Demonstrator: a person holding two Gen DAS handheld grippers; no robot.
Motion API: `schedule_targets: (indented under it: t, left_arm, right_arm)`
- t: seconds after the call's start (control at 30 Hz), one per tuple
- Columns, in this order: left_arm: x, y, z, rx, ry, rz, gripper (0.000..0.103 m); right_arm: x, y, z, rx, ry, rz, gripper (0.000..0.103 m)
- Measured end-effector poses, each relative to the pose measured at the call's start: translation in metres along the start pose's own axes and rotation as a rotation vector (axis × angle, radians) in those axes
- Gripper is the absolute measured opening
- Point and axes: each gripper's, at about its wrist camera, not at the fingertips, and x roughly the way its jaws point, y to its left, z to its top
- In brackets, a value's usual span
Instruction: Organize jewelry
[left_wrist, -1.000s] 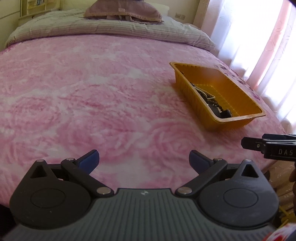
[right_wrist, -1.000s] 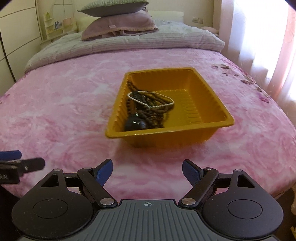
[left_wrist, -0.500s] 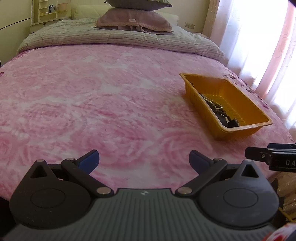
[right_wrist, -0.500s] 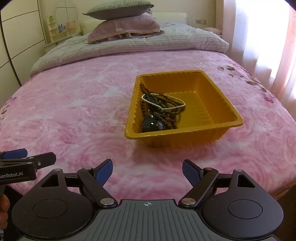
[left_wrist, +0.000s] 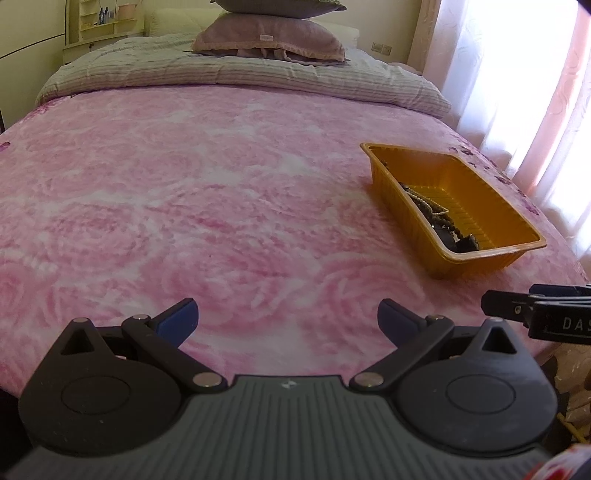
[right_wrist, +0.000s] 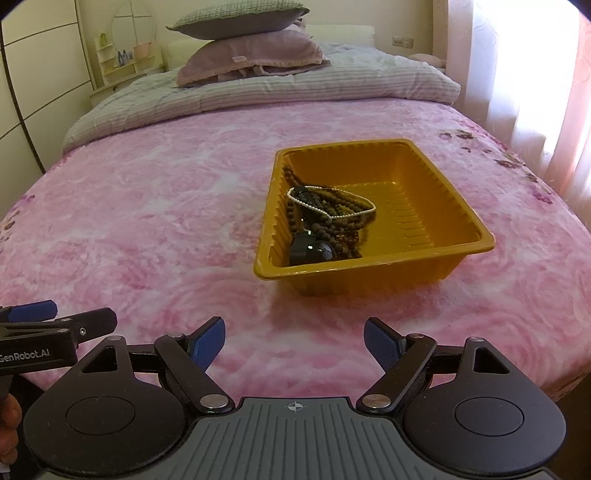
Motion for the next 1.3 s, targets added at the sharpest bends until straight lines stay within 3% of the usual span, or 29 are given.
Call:
schedule_targets:
  t: [1.3]
  left_arm:
    - [0.0042,-0.0029,0.0040,0.015,0.008,0.015,0.103]
  right_arm:
    - [0.0009,-0.0007,0.0061,0.001,-0.005,0.014,0.082]
